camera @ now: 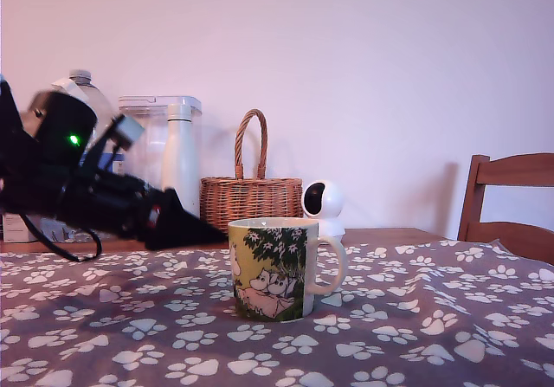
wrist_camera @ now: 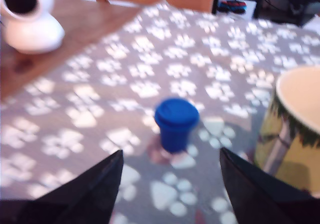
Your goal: Pick up the coffee capsules from the table one by one and drop them inside the nearest coffee cup
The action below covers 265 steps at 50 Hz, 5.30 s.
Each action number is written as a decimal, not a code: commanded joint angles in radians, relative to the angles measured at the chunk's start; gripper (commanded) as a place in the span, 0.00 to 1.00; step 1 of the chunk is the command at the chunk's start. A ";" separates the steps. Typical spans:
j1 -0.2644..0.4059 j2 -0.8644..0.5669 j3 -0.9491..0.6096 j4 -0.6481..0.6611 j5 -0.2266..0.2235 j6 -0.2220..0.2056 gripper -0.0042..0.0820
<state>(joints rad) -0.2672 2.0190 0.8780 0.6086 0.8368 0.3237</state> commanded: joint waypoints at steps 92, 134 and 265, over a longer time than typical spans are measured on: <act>-0.126 0.201 0.370 -0.418 -0.162 0.122 0.66; -0.109 0.175 0.370 -0.427 -0.097 0.129 0.11; -0.329 -0.370 0.217 -0.931 -0.460 0.212 0.07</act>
<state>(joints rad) -0.5907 1.6482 1.0672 -0.3145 0.3885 0.5243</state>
